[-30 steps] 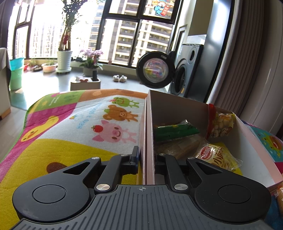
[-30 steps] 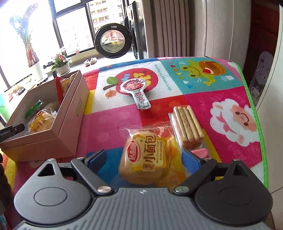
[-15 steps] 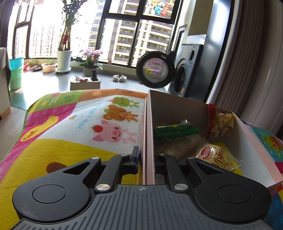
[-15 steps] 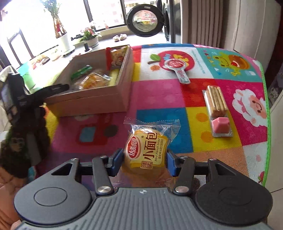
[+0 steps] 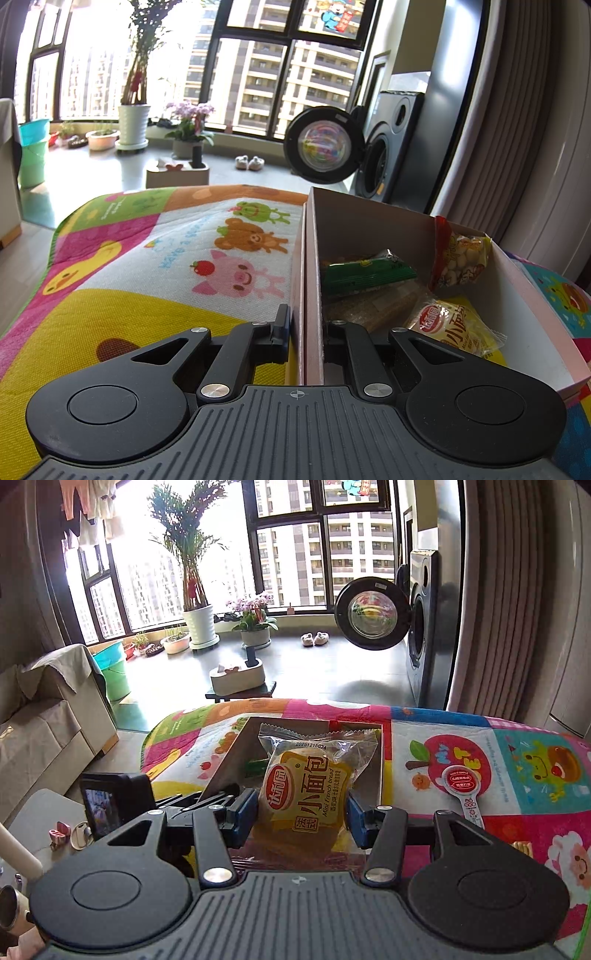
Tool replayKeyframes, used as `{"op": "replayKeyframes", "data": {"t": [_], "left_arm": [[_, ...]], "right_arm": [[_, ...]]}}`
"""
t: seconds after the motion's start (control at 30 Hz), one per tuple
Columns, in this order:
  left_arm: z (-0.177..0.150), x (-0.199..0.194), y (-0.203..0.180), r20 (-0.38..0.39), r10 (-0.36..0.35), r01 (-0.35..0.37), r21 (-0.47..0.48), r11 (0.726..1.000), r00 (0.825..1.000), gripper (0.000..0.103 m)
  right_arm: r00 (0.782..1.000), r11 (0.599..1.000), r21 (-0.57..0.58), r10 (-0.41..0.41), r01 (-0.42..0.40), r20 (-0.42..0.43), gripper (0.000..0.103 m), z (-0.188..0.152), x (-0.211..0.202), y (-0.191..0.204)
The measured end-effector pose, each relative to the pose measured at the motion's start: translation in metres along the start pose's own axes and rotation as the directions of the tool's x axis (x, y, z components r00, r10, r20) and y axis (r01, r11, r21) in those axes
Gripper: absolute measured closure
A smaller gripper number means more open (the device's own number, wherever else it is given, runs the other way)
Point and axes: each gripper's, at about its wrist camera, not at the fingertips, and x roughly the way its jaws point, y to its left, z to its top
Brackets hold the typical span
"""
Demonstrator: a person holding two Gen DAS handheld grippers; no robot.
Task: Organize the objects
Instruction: 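Carry the bread bun into the box and open the right gripper, then grasp the red round candy by its stick with the right gripper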
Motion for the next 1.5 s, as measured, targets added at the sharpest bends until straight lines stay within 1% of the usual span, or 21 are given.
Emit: {"op": "replayKeyframes", "data": {"t": [0.07, 0.13, 0.27, 0.3, 0.4, 0.5, 0.53, 0.67, 0.73, 0.77, 0.8, 0.9, 0.97, 1.03, 1.13, 1.23, 1.3, 1.43, 1.47, 1.5], "left_arm": [[0.000, 0.000, 0.000, -0.002, -0.002, 0.002, -0.002, 1.000, 1.000, 0.091], [-0.001, 0.000, 0.000, -0.003, -0.004, 0.004, -0.004, 1.000, 1.000, 0.091], [-0.001, 0.000, 0.000, -0.003, -0.004, 0.004, -0.004, 1.000, 1.000, 0.091], [-0.001, 0.000, 0.000, -0.003, -0.005, 0.005, -0.004, 1.000, 1.000, 0.091], [-0.001, 0.001, 0.000, -0.004, -0.006, 0.006, -0.006, 1.000, 1.000, 0.091], [-0.001, 0.001, 0.000, -0.004, -0.006, 0.006, -0.006, 1.000, 1.000, 0.091], [-0.001, 0.001, 0.000, -0.004, -0.006, 0.006, -0.005, 1.000, 1.000, 0.091], [-0.001, 0.001, 0.000, -0.005, -0.006, 0.006, -0.006, 1.000, 1.000, 0.091], [-0.001, 0.001, 0.000, -0.005, -0.006, 0.006, -0.006, 1.000, 1.000, 0.091], [-0.001, 0.001, 0.000, -0.005, -0.006, 0.006, -0.007, 1.000, 1.000, 0.091], [-0.001, 0.001, 0.000, -0.006, -0.006, 0.006, -0.007, 1.000, 1.000, 0.091], [-0.001, 0.001, 0.000, -0.003, -0.005, 0.005, -0.005, 1.000, 1.000, 0.091], [-0.002, 0.001, 0.001, -0.003, -0.005, 0.005, -0.006, 1.000, 1.000, 0.091], [-0.002, 0.001, 0.001, -0.002, -0.004, 0.004, -0.005, 1.000, 1.000, 0.091], [-0.003, 0.001, 0.001, 0.001, -0.004, 0.004, -0.007, 1.000, 1.000, 0.091], [-0.004, 0.000, 0.002, 0.006, -0.005, 0.005, -0.012, 1.000, 1.000, 0.091], [-0.004, 0.000, 0.003, 0.012, -0.006, 0.007, -0.014, 1.000, 1.000, 0.091], [-0.004, -0.002, 0.000, 0.017, 0.010, -0.010, 0.004, 1.000, 1.000, 0.091], [-0.004, -0.003, -0.002, 0.020, 0.020, -0.021, 0.016, 1.000, 1.000, 0.091], [-0.004, -0.004, -0.005, 0.025, 0.033, -0.034, 0.030, 0.999, 0.999, 0.091]], "right_arm": [[1.000, 1.000, -0.003, -0.028, 0.028, -0.005, 0.052, 0.002, 0.021, -0.001], [0.999, 0.999, 0.019, -0.047, 0.047, -0.016, 0.052, 0.004, 0.043, -0.005], [0.997, 0.998, 0.061, -0.028, 0.032, -0.073, 0.051, -0.002, 0.072, -0.012], [0.996, 0.997, 0.073, -0.032, 0.038, -0.084, 0.047, -0.005, 0.074, -0.014], [0.997, 0.996, 0.073, -0.045, 0.049, -0.065, 0.039, -0.010, 0.065, -0.022], [0.997, 0.993, 0.087, -0.072, 0.075, -0.035, 0.036, -0.009, 0.050, -0.038], [0.996, 0.991, 0.093, -0.090, 0.092, -0.025, 0.035, -0.008, 0.044, -0.046], [0.984, 0.974, 0.142, -0.178, 0.176, 0.002, 0.025, -0.009, 0.031, -0.082], [0.971, 0.957, 0.170, -0.241, 0.237, 0.004, 0.019, -0.010, 0.033, -0.107], [0.966, 0.951, 0.176, -0.259, 0.255, -0.002, 0.017, -0.012, 0.037, -0.116], [0.960, 0.943, 0.181, -0.280, 0.279, -0.020, 0.017, -0.013, 0.046, -0.130], [0.948, 0.926, 0.206, -0.306, 0.317, -0.085, 0.017, -0.017, 0.078, -0.160], [0.947, 0.918, 0.235, -0.299, 0.320, -0.120, 0.017, -0.021, 0.100, -0.175], [0.946, 0.916, 0.242, -0.295, 0.320, -0.133, 0.017, -0.023, 0.122, -0.182], [0.946, 0.926, 0.206, -0.293, 0.317, -0.137, 0.017, -0.026, 0.149, -0.181], [0.944, 0.936, 0.152, -0.299, 0.319, -0.137, 0.017, -0.027, 0.168, -0.176], [0.943, 0.937, 0.137, -0.306, 0.322, -0.127, 0.017, -0.028, 0.175, -0.176], [0.952, 0.940, 0.154, -0.293, 0.305, -0.091, 0.017, -0.033, 0.174, -0.181], [0.952, 0.942, 0.147, -0.294, 0.303, -0.081, 0.022, -0.034, 0.173, -0.179], [0.957, 0.948, 0.131, -0.283, 0.289, -0.067, 0.030, -0.035, 0.171, -0.177]]}}
